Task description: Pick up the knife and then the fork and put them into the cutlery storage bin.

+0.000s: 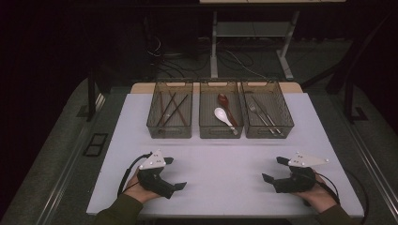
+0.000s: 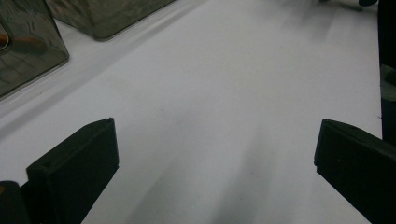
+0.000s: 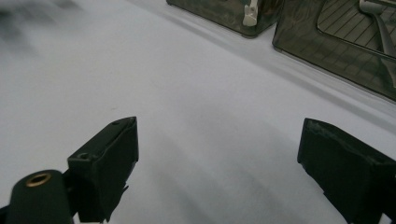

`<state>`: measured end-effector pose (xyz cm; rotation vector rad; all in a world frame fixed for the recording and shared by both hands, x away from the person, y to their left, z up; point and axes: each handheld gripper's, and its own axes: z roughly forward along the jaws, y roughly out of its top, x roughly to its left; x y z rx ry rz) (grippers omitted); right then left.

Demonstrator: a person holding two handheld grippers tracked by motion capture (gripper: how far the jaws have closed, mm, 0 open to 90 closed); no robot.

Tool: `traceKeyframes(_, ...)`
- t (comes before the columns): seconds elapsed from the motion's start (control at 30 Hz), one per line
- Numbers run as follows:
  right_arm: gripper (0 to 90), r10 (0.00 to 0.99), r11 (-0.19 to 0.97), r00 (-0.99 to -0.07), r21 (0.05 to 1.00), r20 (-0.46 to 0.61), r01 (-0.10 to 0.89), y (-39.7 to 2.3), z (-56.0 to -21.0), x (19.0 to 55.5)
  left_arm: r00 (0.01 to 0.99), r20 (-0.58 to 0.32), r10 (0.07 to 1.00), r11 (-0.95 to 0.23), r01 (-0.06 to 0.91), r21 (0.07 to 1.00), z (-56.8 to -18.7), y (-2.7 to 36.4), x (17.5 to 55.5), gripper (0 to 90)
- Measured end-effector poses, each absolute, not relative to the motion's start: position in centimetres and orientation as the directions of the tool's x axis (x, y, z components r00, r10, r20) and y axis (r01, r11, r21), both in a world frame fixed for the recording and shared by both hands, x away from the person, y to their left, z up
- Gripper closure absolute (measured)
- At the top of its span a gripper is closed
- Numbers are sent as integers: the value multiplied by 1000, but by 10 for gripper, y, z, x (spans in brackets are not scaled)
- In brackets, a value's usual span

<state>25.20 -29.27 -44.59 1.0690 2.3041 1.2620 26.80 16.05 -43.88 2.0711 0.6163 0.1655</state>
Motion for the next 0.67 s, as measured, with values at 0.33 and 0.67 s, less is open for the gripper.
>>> traceKeyframes(0.33,126,730,350,-679,811,78,469,-292,-447,252,864,-120,489,-436,361,824,-439,161,268,0)
traceKeyframes(0.67,127,727,356,-682,805,80,474,-291,-448,253,864,-121,490,-435,362,824,-439,161,268,0)
